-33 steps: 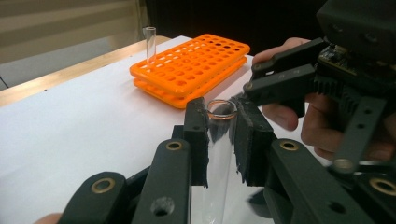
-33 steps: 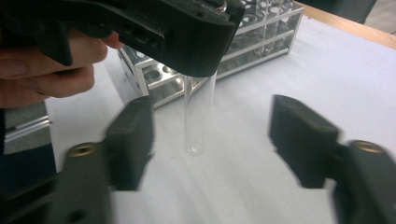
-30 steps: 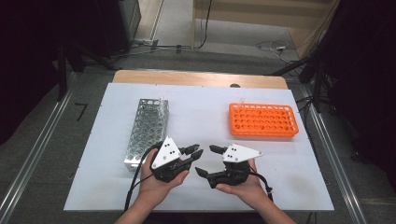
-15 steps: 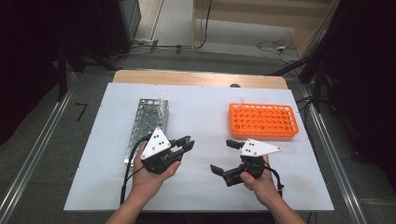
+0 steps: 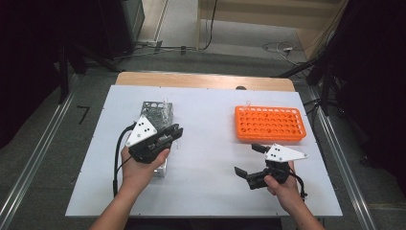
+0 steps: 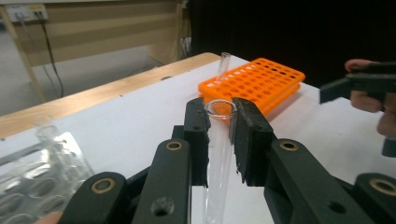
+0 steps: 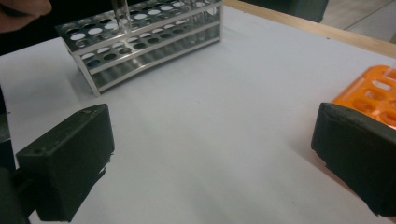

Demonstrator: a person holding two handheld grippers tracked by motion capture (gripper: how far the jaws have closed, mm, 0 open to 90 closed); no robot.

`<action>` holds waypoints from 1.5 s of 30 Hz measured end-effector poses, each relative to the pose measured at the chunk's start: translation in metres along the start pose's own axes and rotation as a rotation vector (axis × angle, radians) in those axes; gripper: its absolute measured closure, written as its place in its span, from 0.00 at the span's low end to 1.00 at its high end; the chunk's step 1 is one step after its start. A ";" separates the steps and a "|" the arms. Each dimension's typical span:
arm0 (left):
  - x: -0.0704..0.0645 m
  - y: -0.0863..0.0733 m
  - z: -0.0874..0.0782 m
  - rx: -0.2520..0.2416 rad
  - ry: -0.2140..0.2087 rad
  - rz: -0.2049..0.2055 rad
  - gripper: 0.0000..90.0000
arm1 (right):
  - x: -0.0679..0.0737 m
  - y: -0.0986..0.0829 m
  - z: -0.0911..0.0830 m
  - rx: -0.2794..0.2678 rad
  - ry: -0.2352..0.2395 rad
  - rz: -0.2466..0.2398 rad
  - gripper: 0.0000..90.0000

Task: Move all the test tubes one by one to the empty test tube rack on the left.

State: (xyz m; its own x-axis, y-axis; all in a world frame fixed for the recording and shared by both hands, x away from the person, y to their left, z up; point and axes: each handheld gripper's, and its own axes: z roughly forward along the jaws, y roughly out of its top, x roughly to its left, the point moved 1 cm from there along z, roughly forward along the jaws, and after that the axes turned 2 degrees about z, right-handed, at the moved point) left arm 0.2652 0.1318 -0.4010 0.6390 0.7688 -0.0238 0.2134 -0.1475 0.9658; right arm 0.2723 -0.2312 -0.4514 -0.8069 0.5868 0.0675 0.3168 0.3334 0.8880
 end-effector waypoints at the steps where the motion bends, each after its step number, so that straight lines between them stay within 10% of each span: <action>1: 0.003 0.001 0.000 -0.004 0.008 -0.003 0.85 | -0.003 -0.002 -0.002 -0.002 -0.004 0.003 0.00; 21: 0.060 0.012 0.014 -0.016 0.152 -0.050 0.85 | -0.031 -0.032 -0.041 0.012 -0.081 0.071 0.00; 45: 0.073 -0.014 0.041 0.066 0.238 -0.076 0.85 | -0.032 -0.032 -0.041 0.010 -0.080 0.071 0.00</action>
State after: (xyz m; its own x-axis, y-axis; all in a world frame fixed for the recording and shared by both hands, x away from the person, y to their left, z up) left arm 0.3390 0.1645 -0.4269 0.4291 0.9029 -0.0272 0.3073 -0.1176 0.9443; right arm 0.2674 -0.2908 -0.4635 -0.7399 0.6662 0.0934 0.3769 0.2956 0.8778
